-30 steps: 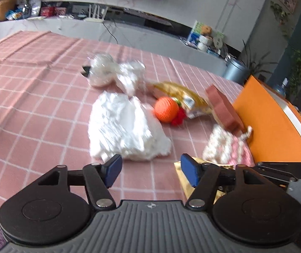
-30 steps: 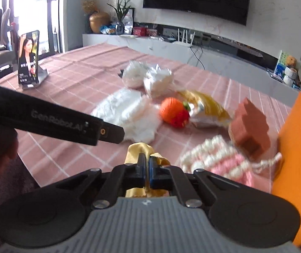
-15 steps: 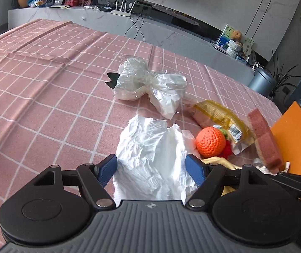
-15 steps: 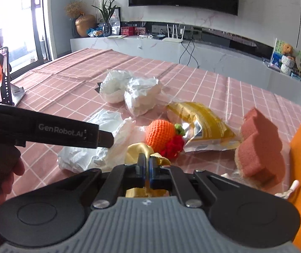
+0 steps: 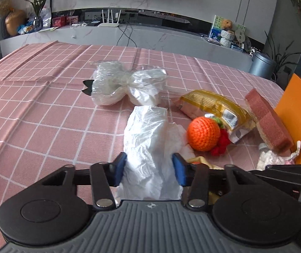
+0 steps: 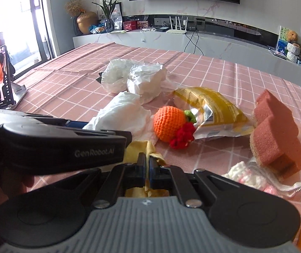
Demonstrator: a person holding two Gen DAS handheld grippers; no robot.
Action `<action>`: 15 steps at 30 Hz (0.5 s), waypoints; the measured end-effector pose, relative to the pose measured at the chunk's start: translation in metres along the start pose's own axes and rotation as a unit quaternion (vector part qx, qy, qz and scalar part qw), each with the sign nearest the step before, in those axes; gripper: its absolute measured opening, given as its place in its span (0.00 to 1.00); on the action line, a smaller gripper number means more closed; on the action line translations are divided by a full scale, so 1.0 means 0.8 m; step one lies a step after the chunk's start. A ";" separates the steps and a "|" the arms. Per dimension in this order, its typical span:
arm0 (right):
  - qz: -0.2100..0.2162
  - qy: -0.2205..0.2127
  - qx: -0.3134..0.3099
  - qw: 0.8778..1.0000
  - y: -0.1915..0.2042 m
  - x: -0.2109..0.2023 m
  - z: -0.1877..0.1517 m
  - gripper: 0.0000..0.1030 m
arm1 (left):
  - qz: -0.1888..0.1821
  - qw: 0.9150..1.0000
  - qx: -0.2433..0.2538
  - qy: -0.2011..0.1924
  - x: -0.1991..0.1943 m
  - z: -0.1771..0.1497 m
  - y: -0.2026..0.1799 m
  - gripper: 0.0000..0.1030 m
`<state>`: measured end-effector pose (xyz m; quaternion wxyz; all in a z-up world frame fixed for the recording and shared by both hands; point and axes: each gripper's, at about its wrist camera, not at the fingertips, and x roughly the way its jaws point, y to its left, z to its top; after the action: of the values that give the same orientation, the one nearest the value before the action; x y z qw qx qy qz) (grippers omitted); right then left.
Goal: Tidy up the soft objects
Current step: 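Grasp the yellow cloth with the right gripper while the left grasps the white tissue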
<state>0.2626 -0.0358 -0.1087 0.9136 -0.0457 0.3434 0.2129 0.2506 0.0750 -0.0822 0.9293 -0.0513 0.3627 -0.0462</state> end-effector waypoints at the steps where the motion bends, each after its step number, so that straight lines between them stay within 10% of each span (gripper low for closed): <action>1: 0.000 0.000 0.000 1.000 0.000 0.000 0.000 0.00 | -0.002 1.000 0.000 0.000 -0.001 -0.001 -0.002 0.36; 15: 0.006 -0.026 0.014 1.000 -0.001 -0.068 0.000 0.00 | 0.000 0.999 -0.043 -0.006 -0.058 -0.011 0.008 0.30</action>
<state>0.2262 -0.0562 -0.0736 0.9213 -0.0253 0.3230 0.2150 0.2110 0.0869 -0.0583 0.9284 -0.0913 0.3589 -0.0306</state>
